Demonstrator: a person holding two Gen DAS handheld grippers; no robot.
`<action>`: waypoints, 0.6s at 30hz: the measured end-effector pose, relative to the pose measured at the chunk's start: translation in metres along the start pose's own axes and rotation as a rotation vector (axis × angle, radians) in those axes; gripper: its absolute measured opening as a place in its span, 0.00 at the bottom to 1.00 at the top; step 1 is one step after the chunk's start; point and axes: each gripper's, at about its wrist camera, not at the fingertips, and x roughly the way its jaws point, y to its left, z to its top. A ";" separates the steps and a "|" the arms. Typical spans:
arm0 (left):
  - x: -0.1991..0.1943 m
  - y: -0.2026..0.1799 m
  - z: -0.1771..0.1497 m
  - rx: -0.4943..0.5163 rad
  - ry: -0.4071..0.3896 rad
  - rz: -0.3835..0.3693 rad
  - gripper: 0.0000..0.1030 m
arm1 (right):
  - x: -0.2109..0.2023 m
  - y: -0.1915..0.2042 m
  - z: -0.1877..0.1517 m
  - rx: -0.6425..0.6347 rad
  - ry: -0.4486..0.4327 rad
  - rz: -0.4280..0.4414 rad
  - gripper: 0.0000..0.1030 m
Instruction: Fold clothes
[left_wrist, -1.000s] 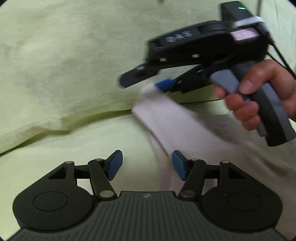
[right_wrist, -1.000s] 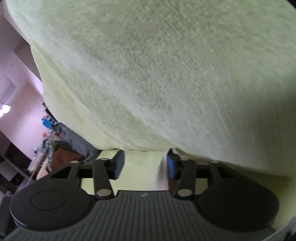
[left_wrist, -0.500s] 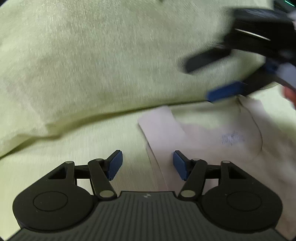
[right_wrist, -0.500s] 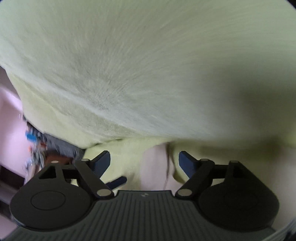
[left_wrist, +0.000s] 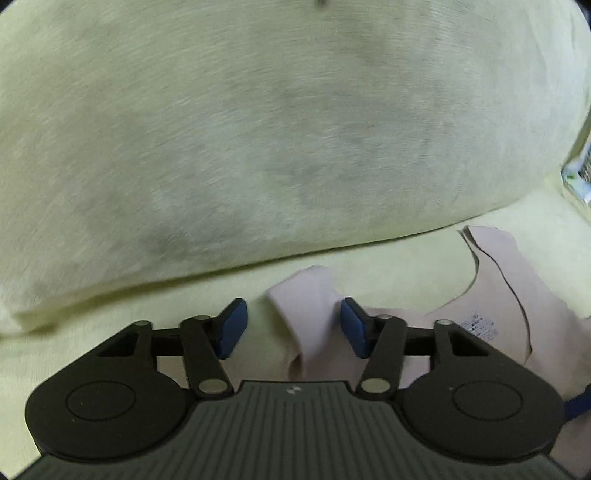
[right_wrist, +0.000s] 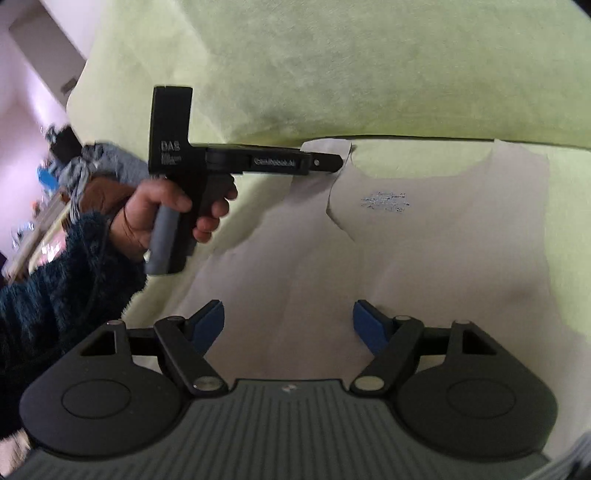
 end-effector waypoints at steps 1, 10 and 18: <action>0.000 -0.004 0.001 0.028 0.003 0.003 0.02 | 0.000 0.005 0.002 -0.009 -0.002 -0.013 0.72; -0.004 -0.018 -0.020 0.353 -0.045 0.309 0.18 | 0.007 0.007 0.009 -0.044 -0.031 -0.083 0.72; -0.025 -0.004 -0.024 0.296 -0.215 0.318 0.27 | 0.011 0.010 0.009 -0.068 -0.039 -0.131 0.72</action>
